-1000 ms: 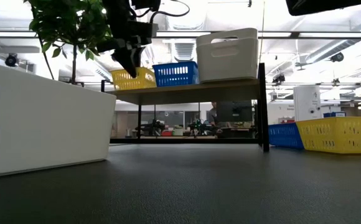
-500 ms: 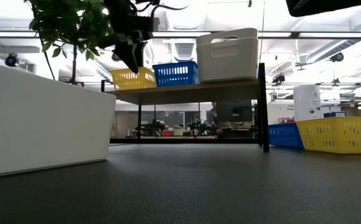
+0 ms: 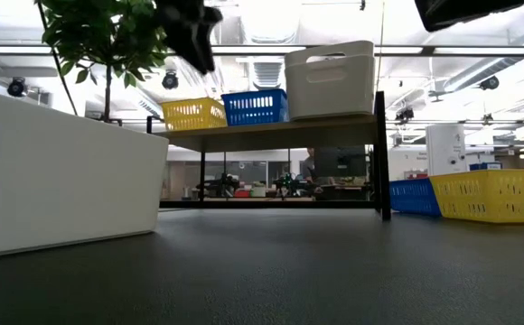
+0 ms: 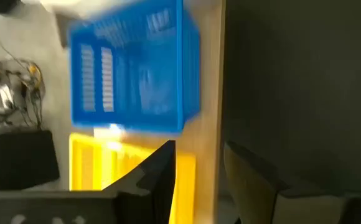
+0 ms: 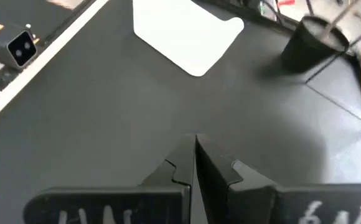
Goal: Stack baskets on shelf by color
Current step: Stack the top yellow bin on top of the other yellow bin on the shelf
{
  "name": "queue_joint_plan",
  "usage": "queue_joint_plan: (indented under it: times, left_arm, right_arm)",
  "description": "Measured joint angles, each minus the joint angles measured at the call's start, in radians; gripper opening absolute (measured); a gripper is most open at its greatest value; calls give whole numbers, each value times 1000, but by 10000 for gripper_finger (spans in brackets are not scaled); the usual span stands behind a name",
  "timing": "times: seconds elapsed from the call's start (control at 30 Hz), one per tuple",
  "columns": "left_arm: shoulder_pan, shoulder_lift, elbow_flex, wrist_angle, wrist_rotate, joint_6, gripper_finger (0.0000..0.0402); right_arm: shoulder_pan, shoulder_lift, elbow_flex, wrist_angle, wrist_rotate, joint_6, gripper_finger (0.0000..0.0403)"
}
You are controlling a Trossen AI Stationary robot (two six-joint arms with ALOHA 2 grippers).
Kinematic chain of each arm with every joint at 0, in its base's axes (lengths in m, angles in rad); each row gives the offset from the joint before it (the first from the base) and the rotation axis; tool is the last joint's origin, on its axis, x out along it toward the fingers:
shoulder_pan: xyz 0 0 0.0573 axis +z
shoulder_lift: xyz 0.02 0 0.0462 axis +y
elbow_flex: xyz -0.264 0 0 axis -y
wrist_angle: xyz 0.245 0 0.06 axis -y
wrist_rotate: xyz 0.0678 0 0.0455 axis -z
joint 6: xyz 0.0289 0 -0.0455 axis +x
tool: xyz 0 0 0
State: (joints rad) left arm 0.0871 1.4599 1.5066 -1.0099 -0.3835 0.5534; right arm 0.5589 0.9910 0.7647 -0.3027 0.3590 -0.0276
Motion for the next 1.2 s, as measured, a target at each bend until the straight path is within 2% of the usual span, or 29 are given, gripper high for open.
queue_joint_plan:
  times: [0.47, 0.67, 0.83, 0.93, 1.07, 1.2]
  left_arm:
    - [-284, -28, -67, 428, 5, -50, 121]
    - [-348, -30, -146, 569, 5, -49, 121]
    - [-384, -38, -248, 699, 5, -50, 121]
    - [-392, -48, -299, 775, 1, -49, 121]
    - [-390, -87, -356, 864, -63, -49, 121]
    - [-390, -149, -429, 957, -114, -49, 121]
  right_arm:
    - [6, 103, 0, -2, -3, 294, 9]
    - [6, 125, 0, -59, -89, 458, 9]
    - [6, 102, 1, -198, -98, 668, 9]
    - [6, 97, 27, -346, -96, 823, 9]
    - [6, 115, 79, -532, -81, 978, 9]
    - [4, 130, 112, -620, -63, 1086, 9]
